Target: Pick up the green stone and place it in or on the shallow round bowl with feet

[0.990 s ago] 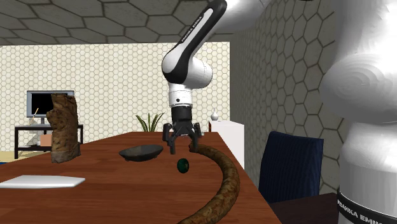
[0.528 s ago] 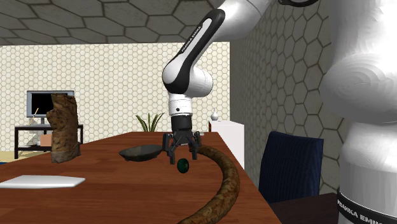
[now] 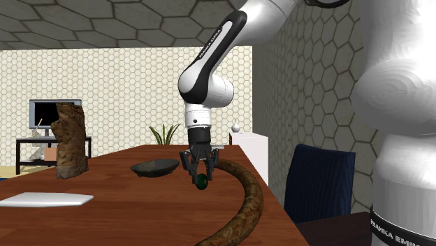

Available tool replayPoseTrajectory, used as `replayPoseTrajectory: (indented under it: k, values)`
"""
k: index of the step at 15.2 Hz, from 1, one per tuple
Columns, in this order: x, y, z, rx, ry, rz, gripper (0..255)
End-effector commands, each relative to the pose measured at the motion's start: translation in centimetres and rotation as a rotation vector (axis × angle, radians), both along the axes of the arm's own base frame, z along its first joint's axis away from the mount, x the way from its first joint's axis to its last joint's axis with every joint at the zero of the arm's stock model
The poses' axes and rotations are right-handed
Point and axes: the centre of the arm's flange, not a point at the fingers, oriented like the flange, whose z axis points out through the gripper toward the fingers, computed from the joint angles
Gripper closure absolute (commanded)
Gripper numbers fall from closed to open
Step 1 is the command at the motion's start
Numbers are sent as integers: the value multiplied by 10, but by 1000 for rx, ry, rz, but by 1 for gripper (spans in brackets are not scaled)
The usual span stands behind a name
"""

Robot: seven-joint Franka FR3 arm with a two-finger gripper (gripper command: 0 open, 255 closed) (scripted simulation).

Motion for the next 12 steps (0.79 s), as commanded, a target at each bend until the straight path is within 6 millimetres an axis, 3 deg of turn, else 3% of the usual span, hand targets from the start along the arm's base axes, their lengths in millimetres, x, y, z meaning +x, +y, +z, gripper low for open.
replayPoseTrajectory:
  k: [1, 8, 12]
  values:
    - [0, 0, 0, 0, 0, 0, 255]
    - [0, 0, 0, 0, 0, 0, 255]
    - [0, 0, 21, 0, 0, 0, 255]
